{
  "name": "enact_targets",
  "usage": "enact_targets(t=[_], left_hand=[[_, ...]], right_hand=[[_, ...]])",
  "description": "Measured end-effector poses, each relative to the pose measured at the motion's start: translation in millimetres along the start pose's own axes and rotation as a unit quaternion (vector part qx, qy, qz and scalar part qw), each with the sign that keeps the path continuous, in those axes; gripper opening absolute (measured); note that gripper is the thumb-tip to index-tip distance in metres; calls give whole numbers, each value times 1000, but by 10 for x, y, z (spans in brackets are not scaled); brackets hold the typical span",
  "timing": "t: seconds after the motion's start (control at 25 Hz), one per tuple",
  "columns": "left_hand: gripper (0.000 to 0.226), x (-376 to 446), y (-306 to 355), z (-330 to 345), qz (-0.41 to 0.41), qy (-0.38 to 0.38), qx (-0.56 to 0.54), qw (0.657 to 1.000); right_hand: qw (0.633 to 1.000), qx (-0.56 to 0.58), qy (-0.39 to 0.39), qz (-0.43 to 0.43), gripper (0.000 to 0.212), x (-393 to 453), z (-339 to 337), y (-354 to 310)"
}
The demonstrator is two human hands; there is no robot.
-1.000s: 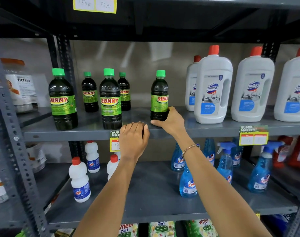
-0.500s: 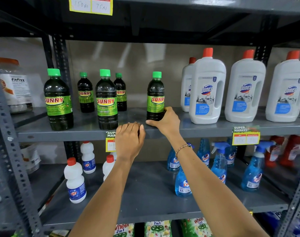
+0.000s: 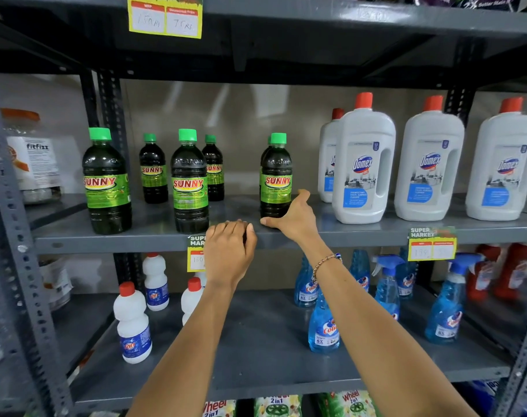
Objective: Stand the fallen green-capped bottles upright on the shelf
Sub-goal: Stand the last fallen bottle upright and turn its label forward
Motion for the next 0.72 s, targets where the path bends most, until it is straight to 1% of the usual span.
enact_targets(t=[0.08,0.16,0.24,0.28,0.32,0.4,0.44,0.48,0.52,0.6,0.72], left_hand=[[36,33,24,-38,-23,-33,-9,999],[38,101,60,-126,-58,-76,-10,995],[37,257,52,-210,-97,-146,-18,984],[37,361,44,-224,-109,-181,-48,976],[46,468,32,-189,-116,-232,-87,962],[69,658,42,-61,-127,-337,-174,916],[72,728,43,2,-132,-368,-217,894],[67,765,41,62,-133,-385,-260,876],[58,767,45,115,-129,-386,-297,864],[42,738,74,131,-123,-362,-343,858],[39,688,90,78,-131,-330,-377,855]], right_hand=[[1000,10,-19,4,99,4,-16,-7],[997,37,-68,20,95,55,-55,40],[992,54,-109,29,84,96,-119,116],[991,66,-115,25,76,129,-158,162],[990,80,-114,20,69,145,-190,188],[989,101,-106,14,59,166,-227,222],[990,98,-100,12,57,176,-232,220],[991,91,-96,10,56,171,-221,210],[992,87,-91,8,55,188,-209,222],[993,87,-80,3,54,186,-202,228],[993,89,-74,-3,52,176,-211,263]])
Point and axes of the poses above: each hand's wrist, its own x-axis towards the middle knuckle, its own z-axis out of the palm, y = z × x, the point moved 4 cm from there along x, towards the middle knuckle, and after that the axes turned 14 degrees about -y, right-handed, at the moved point
